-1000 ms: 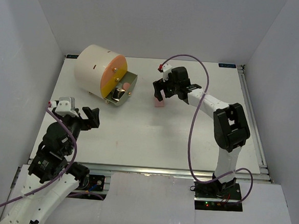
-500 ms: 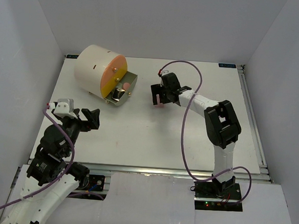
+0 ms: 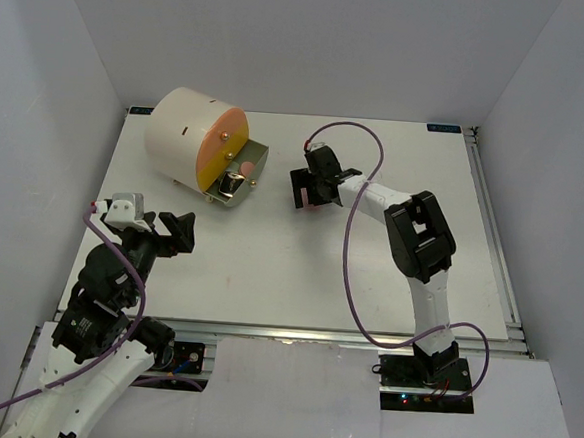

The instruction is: Organize the makeup

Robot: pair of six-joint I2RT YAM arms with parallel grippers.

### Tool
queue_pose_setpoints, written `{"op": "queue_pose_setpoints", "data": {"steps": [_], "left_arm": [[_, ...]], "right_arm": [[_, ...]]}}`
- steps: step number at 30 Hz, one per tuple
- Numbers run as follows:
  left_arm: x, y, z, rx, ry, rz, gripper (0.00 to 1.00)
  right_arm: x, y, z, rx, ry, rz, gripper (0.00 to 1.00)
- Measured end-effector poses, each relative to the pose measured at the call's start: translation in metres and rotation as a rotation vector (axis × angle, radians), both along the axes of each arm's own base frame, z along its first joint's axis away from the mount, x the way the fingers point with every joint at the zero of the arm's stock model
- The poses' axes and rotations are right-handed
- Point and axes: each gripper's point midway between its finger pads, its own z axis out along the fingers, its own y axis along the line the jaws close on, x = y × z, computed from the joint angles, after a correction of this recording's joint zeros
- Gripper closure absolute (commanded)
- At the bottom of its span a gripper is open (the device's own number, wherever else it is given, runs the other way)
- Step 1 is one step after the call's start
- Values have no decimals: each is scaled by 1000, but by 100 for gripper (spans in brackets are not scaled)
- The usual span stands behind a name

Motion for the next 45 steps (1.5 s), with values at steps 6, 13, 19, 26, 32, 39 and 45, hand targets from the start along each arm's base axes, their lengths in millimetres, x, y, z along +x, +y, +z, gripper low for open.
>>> {"op": "queue_pose_setpoints", "data": {"steps": [6,13,19,26,32,39,45], "left_arm": [[0,0,0,0,0,0,2],[0,0,0,0,0,0,2],[0,0,0,0,0,0,2],[0,0,0,-1,-1,0,2],[0,0,0,1,1,1,2],[3,-1,-4,8,17,1,2],[4,-1,-5,11,22,5,2]], "right_arm": [[0,3,-1,-13,-5,17,40],[1,3,0,-30,-17,56,70],[-5,9,13,-42,-94,218,77],[-22,49,100,-39,-403,653,80],[-14,96,181,-240,-749,1011,78],[-6,134,189,-619,-1005,1332,77],[1,146,140,-814,-1035,1565,72]]}}
